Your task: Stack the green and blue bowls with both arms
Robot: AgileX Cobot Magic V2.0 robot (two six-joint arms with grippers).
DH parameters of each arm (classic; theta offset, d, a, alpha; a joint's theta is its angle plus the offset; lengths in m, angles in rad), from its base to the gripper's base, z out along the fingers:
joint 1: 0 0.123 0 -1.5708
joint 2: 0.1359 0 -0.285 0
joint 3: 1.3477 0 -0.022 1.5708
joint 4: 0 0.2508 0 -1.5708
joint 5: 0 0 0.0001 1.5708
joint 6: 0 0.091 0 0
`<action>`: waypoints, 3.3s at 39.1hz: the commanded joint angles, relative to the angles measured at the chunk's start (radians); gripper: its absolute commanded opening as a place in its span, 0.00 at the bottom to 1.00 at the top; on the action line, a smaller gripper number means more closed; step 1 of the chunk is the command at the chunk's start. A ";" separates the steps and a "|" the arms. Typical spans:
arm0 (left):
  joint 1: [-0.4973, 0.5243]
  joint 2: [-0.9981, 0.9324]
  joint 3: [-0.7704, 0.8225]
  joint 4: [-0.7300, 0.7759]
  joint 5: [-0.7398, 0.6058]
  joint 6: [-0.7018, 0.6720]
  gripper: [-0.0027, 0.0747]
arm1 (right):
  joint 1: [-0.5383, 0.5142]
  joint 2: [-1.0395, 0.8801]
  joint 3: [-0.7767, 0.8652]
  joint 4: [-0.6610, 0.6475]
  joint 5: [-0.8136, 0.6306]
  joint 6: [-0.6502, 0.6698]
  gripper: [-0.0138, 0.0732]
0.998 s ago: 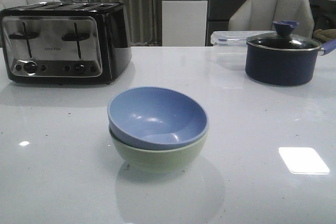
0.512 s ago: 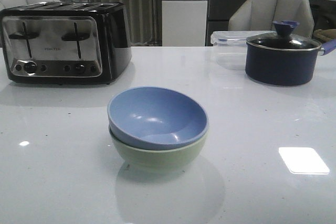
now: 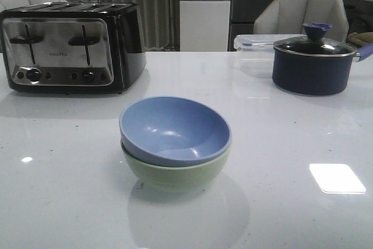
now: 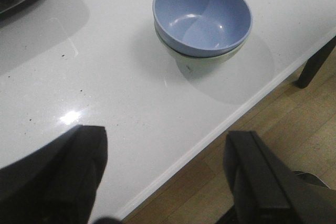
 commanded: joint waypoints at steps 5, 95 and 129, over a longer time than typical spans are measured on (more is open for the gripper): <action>-0.009 0.001 -0.028 -0.009 -0.081 -0.013 0.44 | -0.003 -0.005 -0.026 0.006 -0.062 -0.006 0.28; 0.482 -0.632 0.664 0.233 -0.905 -0.373 0.16 | -0.003 -0.005 -0.026 0.008 -0.057 -0.006 0.16; 0.431 -0.630 0.664 0.233 -0.905 -0.373 0.16 | -0.003 -0.005 -0.026 0.008 -0.057 -0.006 0.16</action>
